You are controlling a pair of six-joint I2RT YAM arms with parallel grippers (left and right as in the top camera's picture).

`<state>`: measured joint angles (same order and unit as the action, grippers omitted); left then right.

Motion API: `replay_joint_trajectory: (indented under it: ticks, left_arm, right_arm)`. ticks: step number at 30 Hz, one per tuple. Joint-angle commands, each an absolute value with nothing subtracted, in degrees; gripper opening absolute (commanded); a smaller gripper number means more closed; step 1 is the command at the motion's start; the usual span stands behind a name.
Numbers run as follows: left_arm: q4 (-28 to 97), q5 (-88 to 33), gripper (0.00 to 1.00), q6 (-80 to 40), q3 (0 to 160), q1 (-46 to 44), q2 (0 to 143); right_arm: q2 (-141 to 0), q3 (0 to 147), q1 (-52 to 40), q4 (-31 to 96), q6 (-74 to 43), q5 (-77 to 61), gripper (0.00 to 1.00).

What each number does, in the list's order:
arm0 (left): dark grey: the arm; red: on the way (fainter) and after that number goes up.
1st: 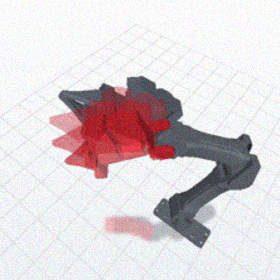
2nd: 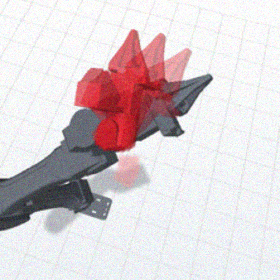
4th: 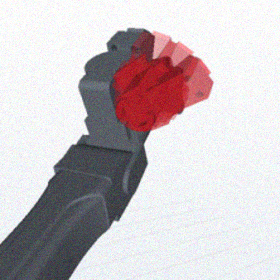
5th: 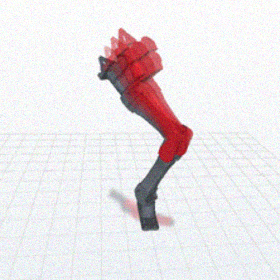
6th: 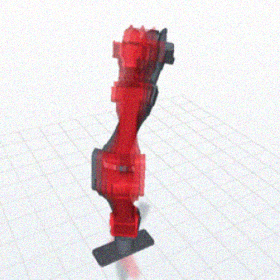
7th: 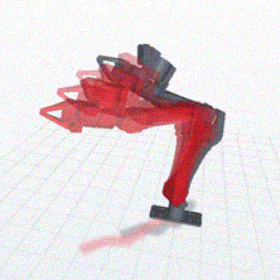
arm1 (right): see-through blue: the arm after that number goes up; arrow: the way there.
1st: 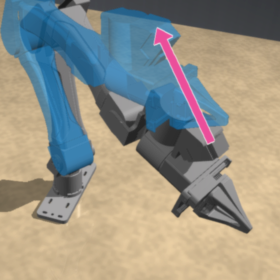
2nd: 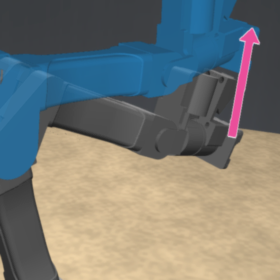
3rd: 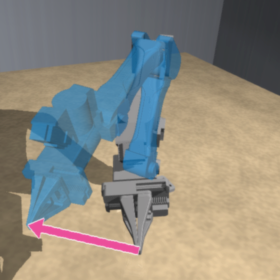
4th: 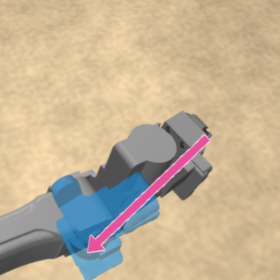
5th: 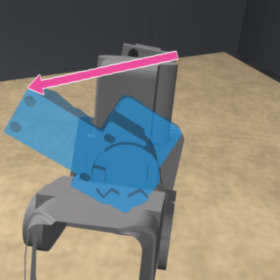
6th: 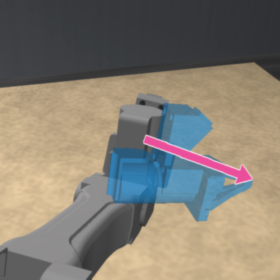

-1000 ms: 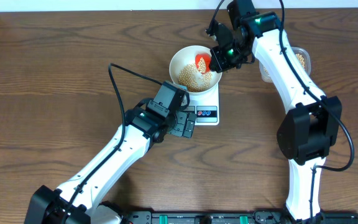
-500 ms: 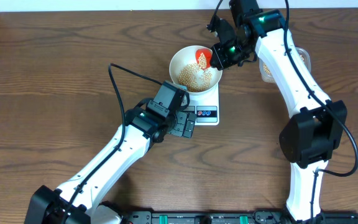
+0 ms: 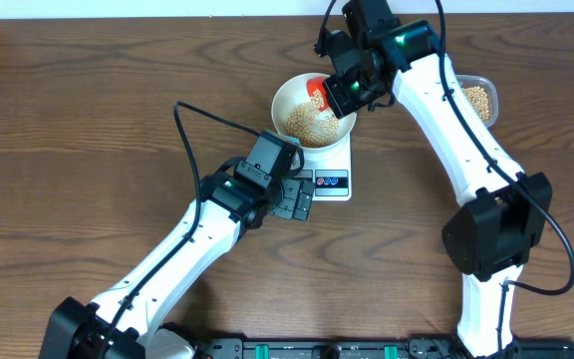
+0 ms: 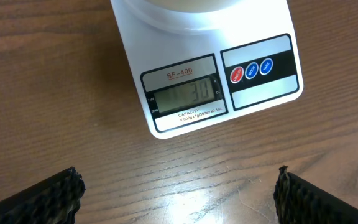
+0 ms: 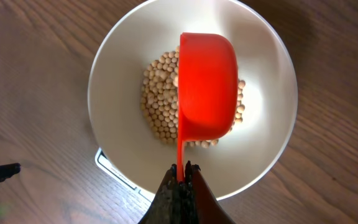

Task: Scoop item into bowl and weigh 50g on scale
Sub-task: 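Tip the scoop over the bowl to pour soybeans in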

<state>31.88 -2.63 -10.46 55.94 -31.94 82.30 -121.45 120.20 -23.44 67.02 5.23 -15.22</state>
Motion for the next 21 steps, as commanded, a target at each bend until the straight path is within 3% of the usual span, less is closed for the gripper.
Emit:
replay_joint_trajectory:
  ticks: [1, 11, 21]
  left_arm:
    - [31.83, -1.93, 1.0, -10.15, 55.51, -31.79, 81.87]
    - [31.83, -1.93, 1.0, -10.13, 55.51, -31.79, 81.87]
    - [31.83, -1.93, 1.0, -10.15, 55.51, -31.79, 81.87]
  right_arm:
    - [-119.68, 121.45, -22.76, 67.09, 6.09, -19.57, 0.01]
    - [-119.68, 121.45, -13.76, 68.64, 7.86, -44.73, 0.01]
    - [-119.68, 121.27, -11.14, 72.2, 12.86, -48.86, 0.01]
